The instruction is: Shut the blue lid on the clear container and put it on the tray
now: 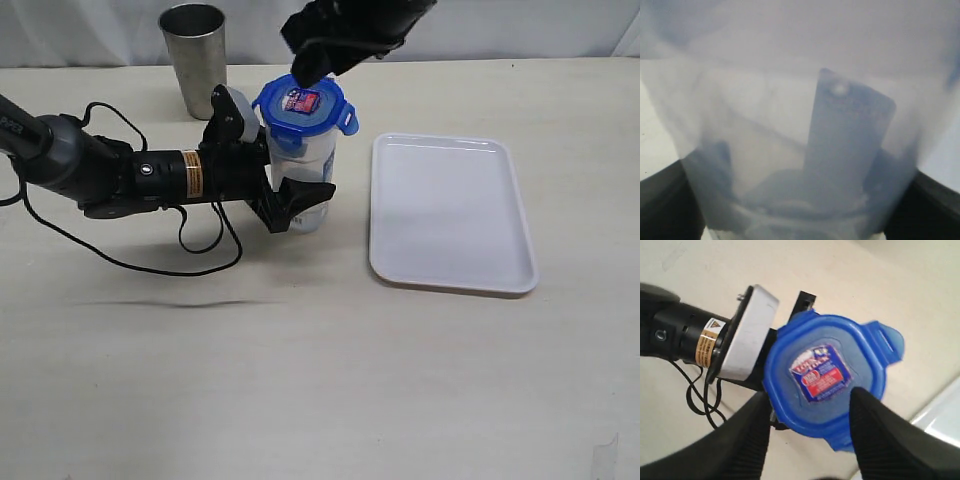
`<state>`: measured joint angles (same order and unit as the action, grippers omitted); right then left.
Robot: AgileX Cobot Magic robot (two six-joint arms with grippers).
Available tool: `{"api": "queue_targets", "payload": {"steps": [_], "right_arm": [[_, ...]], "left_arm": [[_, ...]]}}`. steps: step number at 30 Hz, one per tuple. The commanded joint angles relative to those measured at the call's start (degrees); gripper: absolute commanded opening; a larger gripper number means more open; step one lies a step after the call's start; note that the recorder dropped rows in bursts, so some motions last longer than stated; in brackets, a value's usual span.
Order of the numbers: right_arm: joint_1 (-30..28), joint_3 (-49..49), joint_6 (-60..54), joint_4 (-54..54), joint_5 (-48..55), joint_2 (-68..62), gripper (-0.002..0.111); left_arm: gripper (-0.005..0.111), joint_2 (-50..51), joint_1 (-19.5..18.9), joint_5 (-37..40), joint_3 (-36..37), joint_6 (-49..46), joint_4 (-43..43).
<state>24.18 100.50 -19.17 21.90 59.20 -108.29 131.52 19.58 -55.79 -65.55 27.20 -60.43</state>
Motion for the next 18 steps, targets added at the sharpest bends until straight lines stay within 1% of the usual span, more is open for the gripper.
{"api": "queue_targets", "payload": {"steps": [1, 3, 4, 6, 10, 13, 18], "right_arm": [[-5.0, -0.2, 3.8, 7.3, 7.2, 0.6, 0.041], [-6.0, -1.2, 3.4, 9.8, 8.4, 0.6, 0.036], [-6.2, -2.0, 3.4, 10.6, 8.5, 0.6, 0.036], [-6.2, -4.0, 3.4, 10.7, 6.5, 0.6, 0.038], [-6.2, -8.2, 3.4, 10.7, -0.4, 0.2, 0.046], [-6.2, -10.2, 3.4, 11.2, -4.0, -0.2, 0.046], [-6.2, -10.6, 0.9, 15.4, -4.5, -1.7, 0.046]], "left_arm": [[0.000, 0.4, 0.1, 1.8, 0.8, 0.2, -2.0], [0.000, 0.4, 0.1, 1.8, 0.8, 0.2, -1.9], [0.000, 0.4, 0.1, 1.8, 0.8, 0.2, -1.9], [0.000, 0.4, 0.1, 1.8, 0.8, 0.2, -1.9], [0.000, 0.4, 0.1, 2.0, 0.8, 0.2, -1.9], [0.000, 0.4, 0.1, 2.0, 0.8, 0.2, -2.4], [0.000, 0.4, 0.1, 2.0, 0.8, 0.2, -2.4]]}}
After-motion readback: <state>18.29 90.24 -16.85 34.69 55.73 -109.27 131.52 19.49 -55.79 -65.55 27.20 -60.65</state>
